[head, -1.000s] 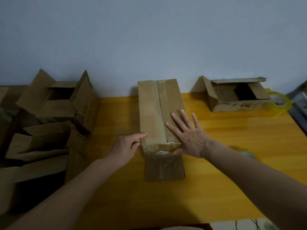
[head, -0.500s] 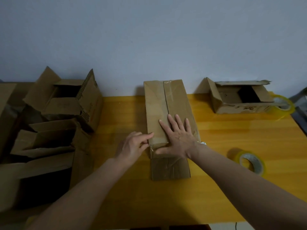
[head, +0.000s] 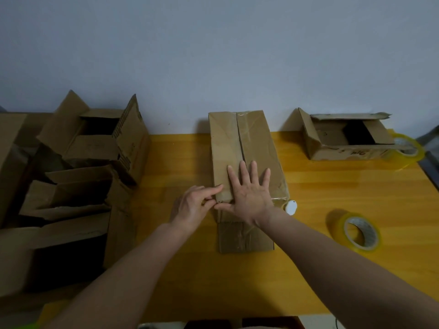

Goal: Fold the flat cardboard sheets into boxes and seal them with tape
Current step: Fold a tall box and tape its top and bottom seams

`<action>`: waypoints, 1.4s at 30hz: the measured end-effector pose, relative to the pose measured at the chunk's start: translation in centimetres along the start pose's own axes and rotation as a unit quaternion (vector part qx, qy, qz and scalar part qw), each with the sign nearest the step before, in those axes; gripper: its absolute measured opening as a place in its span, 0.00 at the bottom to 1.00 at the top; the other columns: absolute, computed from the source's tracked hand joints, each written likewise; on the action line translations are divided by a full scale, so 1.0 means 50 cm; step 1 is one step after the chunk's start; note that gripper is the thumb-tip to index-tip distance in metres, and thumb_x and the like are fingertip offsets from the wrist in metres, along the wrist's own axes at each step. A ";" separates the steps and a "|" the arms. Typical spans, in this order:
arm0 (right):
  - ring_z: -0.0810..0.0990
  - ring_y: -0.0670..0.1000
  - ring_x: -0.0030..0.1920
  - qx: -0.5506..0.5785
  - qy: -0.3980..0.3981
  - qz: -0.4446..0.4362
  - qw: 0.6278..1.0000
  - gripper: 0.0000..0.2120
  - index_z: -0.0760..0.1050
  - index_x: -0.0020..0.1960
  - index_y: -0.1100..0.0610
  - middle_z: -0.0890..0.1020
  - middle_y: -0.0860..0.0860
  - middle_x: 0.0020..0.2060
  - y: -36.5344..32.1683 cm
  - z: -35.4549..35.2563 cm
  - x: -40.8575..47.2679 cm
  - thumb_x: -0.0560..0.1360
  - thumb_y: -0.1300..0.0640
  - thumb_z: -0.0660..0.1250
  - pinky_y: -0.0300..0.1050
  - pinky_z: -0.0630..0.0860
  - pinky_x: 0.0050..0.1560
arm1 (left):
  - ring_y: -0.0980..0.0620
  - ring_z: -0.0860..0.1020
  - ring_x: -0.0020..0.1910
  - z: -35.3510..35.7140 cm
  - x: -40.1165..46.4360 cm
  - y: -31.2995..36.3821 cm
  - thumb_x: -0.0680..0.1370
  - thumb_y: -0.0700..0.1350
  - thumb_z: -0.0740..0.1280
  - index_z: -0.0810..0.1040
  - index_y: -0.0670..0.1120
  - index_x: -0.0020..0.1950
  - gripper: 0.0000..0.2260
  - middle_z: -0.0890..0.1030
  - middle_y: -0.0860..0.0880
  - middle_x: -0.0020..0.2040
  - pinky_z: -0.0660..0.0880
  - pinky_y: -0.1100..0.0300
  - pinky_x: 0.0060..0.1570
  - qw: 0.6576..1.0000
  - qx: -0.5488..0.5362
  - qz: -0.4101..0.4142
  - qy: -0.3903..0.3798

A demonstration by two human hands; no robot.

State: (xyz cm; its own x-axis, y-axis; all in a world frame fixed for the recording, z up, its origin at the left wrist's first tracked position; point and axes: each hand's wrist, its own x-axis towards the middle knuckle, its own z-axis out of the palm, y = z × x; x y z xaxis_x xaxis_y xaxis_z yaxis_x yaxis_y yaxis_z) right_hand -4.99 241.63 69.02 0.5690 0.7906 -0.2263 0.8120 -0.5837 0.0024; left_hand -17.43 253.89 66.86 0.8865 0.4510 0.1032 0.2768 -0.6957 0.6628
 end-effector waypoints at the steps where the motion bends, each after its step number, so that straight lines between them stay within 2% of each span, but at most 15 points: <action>1: 0.36 0.67 0.74 -0.011 0.007 0.002 1.000 0.48 0.33 0.77 0.52 0.40 0.60 0.76 -0.003 0.000 0.001 0.69 0.23 0.42 0.74 0.40 0.69 | 0.50 0.76 0.45 -0.002 0.003 0.002 0.74 0.37 0.72 0.78 0.53 0.64 0.21 0.80 0.50 0.45 0.77 0.49 0.44 1.000 -0.003 -0.003 -0.002; 5: 0.36 0.65 0.75 0.010 0.005 -0.017 1.000 0.48 0.34 0.77 0.53 0.39 0.60 0.76 -0.010 -0.002 -0.003 0.72 0.28 0.54 0.72 0.39 0.70 | 0.48 0.75 0.51 -0.014 0.000 0.011 0.76 0.34 0.67 0.81 0.48 0.61 0.17 0.77 0.48 0.51 0.77 0.53 0.44 0.997 0.064 0.050 0.018; 8: 0.37 0.61 0.76 0.046 0.006 -0.100 0.994 0.48 0.37 0.78 0.50 0.39 0.58 0.77 0.018 -0.007 -0.010 0.70 0.29 0.58 0.63 0.36 0.72 | 0.44 0.70 0.63 -0.010 0.002 0.029 0.74 0.40 0.65 0.80 0.45 0.53 0.09 0.73 0.43 0.62 0.76 0.48 0.55 0.985 0.140 0.080 0.065; 10: 0.41 0.58 0.77 0.025 0.030 -0.131 0.991 0.45 0.42 0.78 0.48 0.44 0.55 0.78 0.060 -0.016 -0.013 0.71 0.27 0.51 0.60 0.36 0.73 | 0.44 0.66 0.70 0.004 0.025 0.048 0.77 0.51 0.60 0.78 0.45 0.53 0.13 0.70 0.42 0.69 0.68 0.47 0.67 0.982 0.155 0.093 0.056; 14: 0.40 0.56 0.77 -0.073 0.041 -0.117 0.990 0.46 0.39 0.78 0.54 0.44 0.55 0.78 0.123 -0.014 -0.019 0.70 0.26 0.33 0.62 0.37 0.74 | 0.48 0.59 0.76 0.048 0.077 0.066 0.80 0.63 0.51 0.68 0.42 0.73 0.31 0.65 0.45 0.75 0.47 0.52 0.76 0.959 0.230 0.160 -0.044; 16: 0.40 0.56 0.77 -0.063 0.042 -0.142 0.987 0.46 0.41 0.78 0.57 0.45 0.56 0.78 0.133 -0.005 -0.021 0.71 0.27 0.31 0.59 0.41 0.76 | 0.47 0.65 0.74 0.061 0.084 0.058 0.79 0.63 0.50 0.70 0.40 0.71 0.32 0.70 0.44 0.72 0.53 0.46 0.75 0.938 0.275 0.206 -0.047; 21: 0.56 0.57 0.76 -0.031 0.126 -0.234 0.963 0.36 0.59 0.75 0.61 0.61 0.59 0.75 0.183 0.013 -0.020 0.78 0.36 0.50 0.58 0.59 0.74 | 0.42 0.72 0.68 0.081 0.089 0.027 0.81 0.61 0.50 0.76 0.39 0.66 0.30 0.76 0.42 0.67 0.63 0.45 0.71 0.915 0.247 0.316 0.032; 25: 0.63 0.60 0.73 0.007 0.229 -0.277 0.933 0.29 0.69 0.71 0.61 0.68 0.60 0.71 0.225 0.049 -0.019 0.79 0.41 0.57 0.59 0.62 0.72 | 0.41 0.73 0.66 0.088 0.090 0.025 0.81 0.58 0.53 0.79 0.39 0.63 0.26 0.77 0.42 0.64 0.66 0.47 0.66 0.913 0.200 0.348 0.076; 28: 0.66 0.61 0.71 0.011 0.246 -0.273 0.930 0.26 0.72 0.68 0.60 0.70 0.60 0.69 0.225 0.055 -0.016 0.79 0.44 0.57 0.61 0.63 0.71 | 0.40 0.75 0.65 0.081 0.093 0.031 0.82 0.56 0.53 0.80 0.40 0.61 0.25 0.78 0.42 0.63 0.68 0.47 0.64 0.915 0.193 0.347 0.074; 32: 0.58 0.59 0.75 0.074 0.234 -0.227 0.943 0.27 0.67 0.72 0.58 0.63 0.57 0.74 0.196 0.038 -0.028 0.80 0.43 0.53 0.58 0.56 0.74 | 0.42 0.74 0.66 0.045 0.083 0.039 0.81 0.53 0.55 0.80 0.44 0.63 0.21 0.78 0.44 0.65 0.69 0.46 0.65 0.919 0.230 0.321 0.012; 35: 0.43 0.51 0.78 0.325 0.198 0.030 0.924 0.31 0.50 0.78 0.52 0.47 0.50 0.78 0.150 0.028 -0.047 0.80 0.41 0.53 0.48 0.45 0.76 | 0.44 0.75 0.64 0.002 0.060 0.030 0.80 0.51 0.55 0.81 0.44 0.59 0.19 0.80 0.45 0.62 0.69 0.45 0.66 0.945 0.204 0.254 0.003; 37: 0.53 0.49 0.76 0.483 0.104 0.096 0.864 0.30 0.50 0.78 0.49 0.54 0.49 0.77 0.106 0.032 -0.065 0.80 0.42 0.54 0.46 0.53 0.75 | 0.42 0.78 0.57 -0.016 0.058 0.051 0.80 0.54 0.53 0.82 0.44 0.51 0.22 0.82 0.45 0.55 0.74 0.45 0.59 0.971 0.182 0.150 0.038; 39: 0.70 0.50 0.68 0.534 0.047 0.025 0.844 0.23 0.62 0.74 0.51 0.71 0.51 0.69 0.048 0.043 -0.088 0.81 0.45 0.53 0.47 0.69 0.68 | 0.41 0.72 0.65 -0.017 0.073 0.085 0.78 0.63 0.49 0.77 0.47 0.60 0.27 0.75 0.44 0.64 0.66 0.44 0.66 0.974 0.226 -0.011 0.010; 41: 0.79 0.54 0.55 0.502 0.057 0.013 0.863 0.24 0.77 0.59 0.58 0.81 0.55 0.54 -0.002 0.051 -0.111 0.80 0.43 0.50 0.52 0.75 0.56 | 0.39 0.51 0.77 -0.006 0.084 0.105 0.74 0.72 0.46 0.57 0.50 0.77 0.38 0.53 0.43 0.78 0.47 0.42 0.73 0.950 0.253 -0.164 -0.079; 42: 0.80 0.55 0.50 0.491 0.084 0.034 0.866 0.26 0.79 0.52 0.60 0.82 0.56 0.48 -0.010 0.054 -0.116 0.80 0.43 0.49 0.53 0.76 0.51 | 0.38 0.43 0.77 0.006 0.082 0.108 0.72 0.75 0.46 0.45 0.50 0.79 0.43 0.43 0.41 0.79 0.40 0.42 0.73 0.937 0.265 -0.198 -0.113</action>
State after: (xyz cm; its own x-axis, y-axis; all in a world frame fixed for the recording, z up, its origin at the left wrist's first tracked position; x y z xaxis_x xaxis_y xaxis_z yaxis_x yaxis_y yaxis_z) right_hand -9.05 236.86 67.71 0.6885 0.7163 -0.1133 0.3205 -0.4407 -0.8385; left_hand -12.20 251.80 70.64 0.7154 0.6436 -0.2721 0.6921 -0.7064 0.1486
